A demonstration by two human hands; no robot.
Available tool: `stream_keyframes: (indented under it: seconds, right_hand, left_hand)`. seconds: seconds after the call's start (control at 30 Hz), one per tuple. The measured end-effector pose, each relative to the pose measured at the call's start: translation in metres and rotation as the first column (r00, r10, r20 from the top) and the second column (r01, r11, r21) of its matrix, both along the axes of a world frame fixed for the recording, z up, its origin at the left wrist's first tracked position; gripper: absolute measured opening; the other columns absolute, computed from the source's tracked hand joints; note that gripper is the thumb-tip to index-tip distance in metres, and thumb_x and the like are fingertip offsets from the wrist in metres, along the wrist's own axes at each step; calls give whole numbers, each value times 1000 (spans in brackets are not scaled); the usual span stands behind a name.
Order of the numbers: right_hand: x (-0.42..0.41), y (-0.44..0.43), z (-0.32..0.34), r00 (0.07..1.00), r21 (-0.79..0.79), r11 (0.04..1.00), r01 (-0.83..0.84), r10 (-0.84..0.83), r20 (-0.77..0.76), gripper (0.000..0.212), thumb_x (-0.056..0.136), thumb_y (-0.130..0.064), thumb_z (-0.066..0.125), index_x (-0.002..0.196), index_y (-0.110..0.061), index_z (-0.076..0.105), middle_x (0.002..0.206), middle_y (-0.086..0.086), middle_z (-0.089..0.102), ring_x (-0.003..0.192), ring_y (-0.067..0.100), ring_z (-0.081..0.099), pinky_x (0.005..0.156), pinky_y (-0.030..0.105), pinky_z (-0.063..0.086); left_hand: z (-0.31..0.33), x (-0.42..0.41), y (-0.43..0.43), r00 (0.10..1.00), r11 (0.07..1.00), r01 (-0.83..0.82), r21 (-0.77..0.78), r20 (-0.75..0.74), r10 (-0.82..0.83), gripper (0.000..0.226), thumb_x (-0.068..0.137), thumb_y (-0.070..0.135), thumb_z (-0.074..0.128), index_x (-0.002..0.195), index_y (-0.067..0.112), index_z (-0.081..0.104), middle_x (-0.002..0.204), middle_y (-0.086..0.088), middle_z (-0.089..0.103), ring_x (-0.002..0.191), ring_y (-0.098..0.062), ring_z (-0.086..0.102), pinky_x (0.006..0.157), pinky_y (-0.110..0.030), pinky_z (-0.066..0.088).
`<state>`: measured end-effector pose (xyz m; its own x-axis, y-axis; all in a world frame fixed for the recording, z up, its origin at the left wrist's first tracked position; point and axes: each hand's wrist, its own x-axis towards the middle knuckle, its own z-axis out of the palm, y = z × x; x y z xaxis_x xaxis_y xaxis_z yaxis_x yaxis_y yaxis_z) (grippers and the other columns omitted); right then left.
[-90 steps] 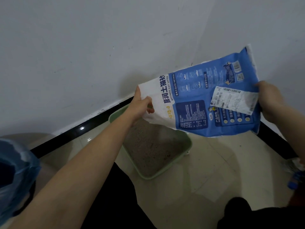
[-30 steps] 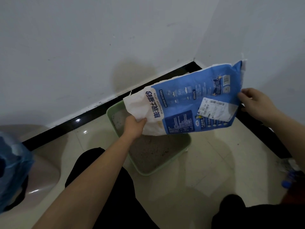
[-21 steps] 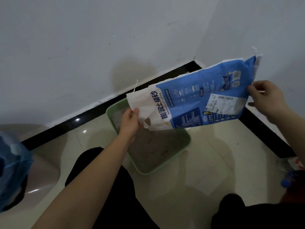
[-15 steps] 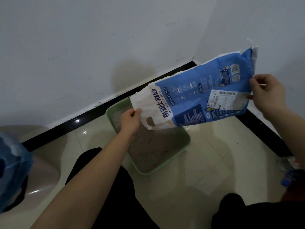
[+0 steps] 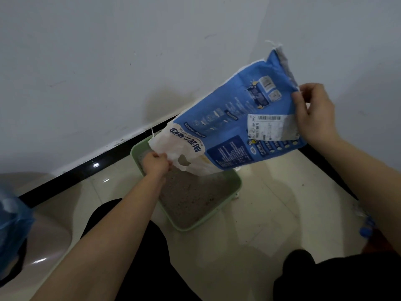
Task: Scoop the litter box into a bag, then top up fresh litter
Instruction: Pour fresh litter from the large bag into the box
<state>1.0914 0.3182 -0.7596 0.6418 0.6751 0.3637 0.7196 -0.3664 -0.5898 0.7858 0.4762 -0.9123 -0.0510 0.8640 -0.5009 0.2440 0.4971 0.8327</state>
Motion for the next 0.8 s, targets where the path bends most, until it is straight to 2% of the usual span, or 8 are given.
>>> stream_keyframes:
  seconds: [0.13, 0.27, 0.33, 0.43, 0.57, 0.7, 0.8]
  right_hand:
    - [-6, 8, 10, 990, 9, 999, -34, 33, 135, 33, 103, -33, 44, 118, -7, 57, 112, 14, 57, 99, 22, 52, 81, 20, 32]
    - [-16, 15, 28, 974, 114, 993, -24, -3, 228, 32, 103, -33, 41, 119, -10, 57, 115, 12, 56, 107, 23, 52, 84, 26, 38]
    - [-24, 17, 31, 958, 128, 991, -44, 6, 286, 33, 104, -33, 40, 123, -13, 58, 116, 11, 56, 110, 24, 52, 85, 31, 40]
    - [-36, 21, 30, 935, 88, 991, -98, 61, 349, 35, 104, -34, 39, 127, -16, 59, 117, 10, 56, 111, 24, 51, 83, 32, 41]
    - [-44, 27, 33, 903, 115, 983, -141, 80, 423, 35, 104, -34, 41, 127, -16, 62, 114, 9, 60, 107, 23, 53, 78, 29, 41]
    - [-50, 34, 37, 864, 158, 966, -205, 103, 493, 32, 104, -33, 47, 121, -15, 67, 104, 10, 62, 95, 24, 57, 74, 32, 44]
    - [-55, 41, 41, 911, 241, 937, -253, 147, 386, 27, 102, -33, 53, 112, -14, 70, 99, 6, 60, 88, 16, 57, 75, 30, 47]
  left_hand:
    - [-2, 1, 4, 1000, 1000, -7, -19, 16, 7, 13, 98, 11, 49, 92, 2, 57, 74, -14, 57, 61, -21, 54, 62, -34, 52]
    - [-2, 5, 7, 999, 999, 37, -26, 22, -37, 18, 98, 10, 48, 84, 5, 58, 72, -13, 57, 62, -23, 54, 70, -39, 54]
    - [-3, 6, 8, 999, 998, 48, -34, 3, -48, 18, 98, 7, 46, 83, 6, 57, 73, -14, 57, 61, -23, 53, 67, -38, 52]
    - [-9, 4, 12, 999, 998, 34, -62, -40, -37, 17, 94, 1, 41, 93, 4, 58, 82, -18, 57, 61, -24, 50, 58, -35, 47]
    - [-17, 0, 20, 997, 995, 12, -99, -69, -19, 21, 90, 0, 39, 95, 3, 59, 88, -19, 56, 62, -24, 48, 53, -33, 41]
    - [-23, 0, 23, 997, 990, -5, -139, -74, -6, 22, 91, -1, 37, 98, 1, 57, 90, -18, 56, 67, -26, 49, 49, -32, 37]
    - [-23, 4, 22, 998, 988, 6, -156, -64, -16, 23, 91, -3, 37, 103, -1, 56, 90, -17, 54, 64, -23, 47, 50, -32, 36]
